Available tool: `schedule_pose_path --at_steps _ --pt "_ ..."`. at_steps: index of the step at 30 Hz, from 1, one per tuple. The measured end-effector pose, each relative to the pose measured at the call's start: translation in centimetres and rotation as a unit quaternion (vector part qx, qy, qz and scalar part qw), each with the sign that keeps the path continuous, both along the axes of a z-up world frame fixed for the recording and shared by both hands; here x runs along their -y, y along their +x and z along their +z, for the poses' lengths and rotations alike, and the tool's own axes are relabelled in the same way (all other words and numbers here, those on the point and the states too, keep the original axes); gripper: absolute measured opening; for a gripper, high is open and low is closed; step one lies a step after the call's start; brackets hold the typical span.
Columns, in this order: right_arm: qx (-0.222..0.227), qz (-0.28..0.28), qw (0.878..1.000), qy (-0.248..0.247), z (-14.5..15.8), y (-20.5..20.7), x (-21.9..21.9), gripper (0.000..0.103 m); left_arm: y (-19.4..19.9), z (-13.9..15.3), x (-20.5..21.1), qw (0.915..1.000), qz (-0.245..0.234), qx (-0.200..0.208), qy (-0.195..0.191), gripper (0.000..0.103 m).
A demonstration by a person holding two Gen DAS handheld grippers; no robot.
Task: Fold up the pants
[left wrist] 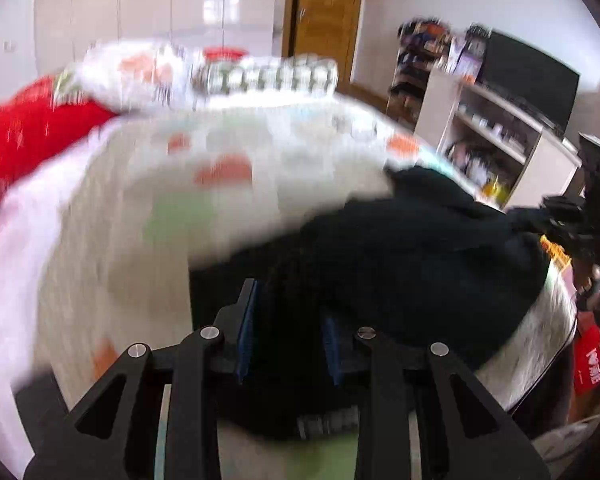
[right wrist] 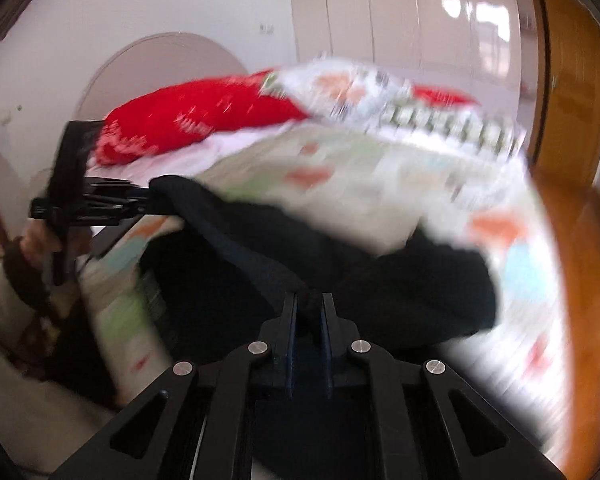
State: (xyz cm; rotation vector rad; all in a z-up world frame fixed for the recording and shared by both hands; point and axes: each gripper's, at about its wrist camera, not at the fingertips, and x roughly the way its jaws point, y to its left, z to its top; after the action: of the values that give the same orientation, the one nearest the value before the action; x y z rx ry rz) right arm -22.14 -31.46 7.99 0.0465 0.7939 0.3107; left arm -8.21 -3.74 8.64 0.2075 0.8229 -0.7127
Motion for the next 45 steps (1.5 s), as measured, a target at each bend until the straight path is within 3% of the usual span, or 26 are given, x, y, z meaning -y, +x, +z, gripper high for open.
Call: schedule_pose_path --at_steps 2,4,7,9,11,13,17,23,24,25,26,27,28,33,37,39,40,41,42,43,45 --pt "-0.039 -0.016 0.999 0.014 -3.5 -0.4 -0.4 0.009 -0.2 -2.2 -0.9 0.9988 0.02 -0.044 -0.003 0.026" --pt "-0.045 -0.034 0.998 0.031 -5.0 -0.2 -0.3 0.01 -0.3 -4.4 -1.8 0.996 0.04 -0.079 -0.008 0.026" --pt "-0.042 -0.044 0.998 0.033 -3.5 0.0 -0.1 0.017 -1.0 -4.3 -2.8 0.9949 0.052 -0.083 -0.021 0.026" --pt "-0.028 -0.033 0.999 0.019 -2.1 -0.2 -0.5 0.028 -1.5 -3.5 -3.5 0.994 0.056 -0.088 -0.034 0.027" --pt "-0.003 -0.009 1.0 0.001 -0.5 -0.1 -1.9 0.042 -1.7 -2.5 -4.3 0.9948 0.067 -0.07 -0.031 0.041" --pt "0.011 0.021 1.0 0.0 0.1 -0.3 -3.7 0.043 -1.8 -1.5 -4.8 0.995 0.079 -0.051 -0.033 0.061" --pt "0.013 0.083 0.996 -0.02 -0.8 1.1 -8.3 0.048 -0.6 -1.0 -5.2 0.9917 0.104 -0.051 -0.057 0.077" --pt "0.003 0.134 0.99 -0.032 -3.6 3.5 -13.6 0.045 1.7 -2.8 -2.7 0.9907 0.095 -0.078 -0.057 0.077" --pt "0.001 0.133 0.99 -0.035 -4.1 3.9 -13.9 0.042 2.0 -3.2 -2.0 0.9912 0.089 -0.081 -0.056 0.077" --pt "-0.002 0.13 0.991 -0.034 -4.5 4.4 -14.1 0.02 2.1 -3.4 -1.5 0.9916 0.086 -0.082 -0.052 0.076" --pt "-0.01 0.131 0.991 -0.02 -4.8 4.9 -14.3 0.012 2.3 -3.7 -1.0 0.9916 0.085 -0.086 -0.046 0.071" --pt "-0.017 0.127 0.992 -0.003 -4.7 5.3 -14.4 0.007 2.6 -4.0 -0.5 0.9914 0.083 -0.092 -0.04 0.046" --pt "-0.022 0.125 0.992 -0.001 -4.4 5.5 -14.6 0.004 2.8 -4.2 -0.2 0.9912 0.081 -0.099 -0.033 0.036" --pt "-0.016 0.146 0.989 0.003 -3.1 4.7 -16.3 0.0 1.7 -2.2 -1.7 0.9946 0.075 -0.066 -0.029 0.035" --pt "-0.05 0.125 0.991 0.014 -5.6 5.8 -16.4 0.001 1.6 -3.1 -2.9 0.9923 0.094 -0.077 -0.024 0.035" --pt "-0.049 0.117 0.991 0.036 -4.9 5.5 -15.3 0.006 1.6 -4.3 -2.7 0.9912 0.101 -0.085 -0.016 0.036" --pt "-0.047 0.111 0.992 0.036 -4.3 5.4 -14.6 0.02 1.4 -4.3 -2.7 0.9911 0.104 -0.081 -0.017 0.038" --pt "-0.039 0.097 0.994 0.031 -3.5 5.2 -13.6 0.042 1.4 -4.1 -3.0 0.9905 0.109 -0.081 -0.023 0.038" --pt "-0.025 0.078 0.996 0.026 -2.6 5.0 -12.2 0.05 1.5 -3.9 -3.2 0.9897 0.114 -0.083 -0.027 0.042" --pt "-0.009 0.053 0.998 0.023 -1.5 4.9 -10.5 0.056 1.5 -3.5 -3.6 0.9881 0.126 -0.082 -0.03 0.05" --pt "0.002 -0.004 1.0 0.014 -0.3 5.4 -7.1 0.056 1.4 -2.5 -4.6 0.9851 0.152 -0.07 -0.039 0.06"
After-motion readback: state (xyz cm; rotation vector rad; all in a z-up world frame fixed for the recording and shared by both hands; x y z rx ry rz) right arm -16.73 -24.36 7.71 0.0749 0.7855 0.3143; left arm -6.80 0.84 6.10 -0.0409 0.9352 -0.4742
